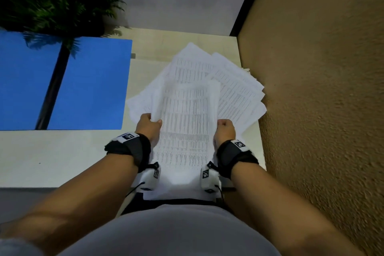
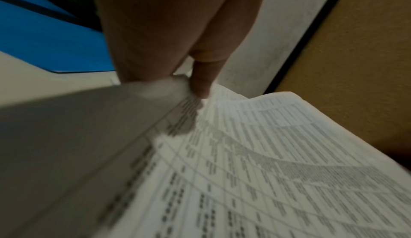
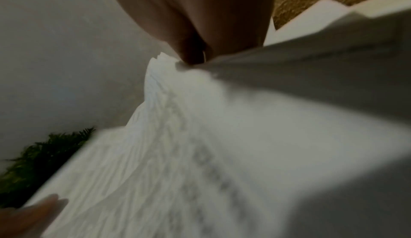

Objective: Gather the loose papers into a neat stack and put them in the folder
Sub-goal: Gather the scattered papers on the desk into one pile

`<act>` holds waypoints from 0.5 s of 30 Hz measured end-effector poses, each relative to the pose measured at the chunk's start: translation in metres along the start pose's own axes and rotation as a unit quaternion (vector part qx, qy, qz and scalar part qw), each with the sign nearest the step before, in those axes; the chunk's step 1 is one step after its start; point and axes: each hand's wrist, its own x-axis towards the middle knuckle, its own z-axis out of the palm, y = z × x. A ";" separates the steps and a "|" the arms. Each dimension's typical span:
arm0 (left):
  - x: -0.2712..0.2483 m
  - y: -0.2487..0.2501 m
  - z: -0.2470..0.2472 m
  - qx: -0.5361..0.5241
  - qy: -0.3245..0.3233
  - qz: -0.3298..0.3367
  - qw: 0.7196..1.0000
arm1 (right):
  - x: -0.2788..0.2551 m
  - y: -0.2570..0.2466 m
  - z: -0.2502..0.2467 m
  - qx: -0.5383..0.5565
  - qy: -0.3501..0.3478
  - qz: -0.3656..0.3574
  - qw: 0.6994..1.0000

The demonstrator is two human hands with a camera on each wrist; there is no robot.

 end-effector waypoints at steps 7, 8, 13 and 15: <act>-0.011 -0.003 0.011 -0.022 0.008 -0.009 1.000 | -0.004 0.005 -0.004 0.005 -0.113 -0.048 0.992; -0.014 -0.004 0.008 -0.102 -0.008 -0.003 0.995 | -0.001 0.003 -0.007 0.032 -0.117 -0.044 0.992; -0.023 -0.001 -0.012 -0.086 -0.041 0.078 0.992 | 0.009 -0.003 -0.013 0.136 -0.079 -0.025 0.987; -0.018 -0.002 -0.021 -0.040 0.008 0.106 0.994 | 0.018 -0.003 -0.019 0.096 0.064 -0.008 0.993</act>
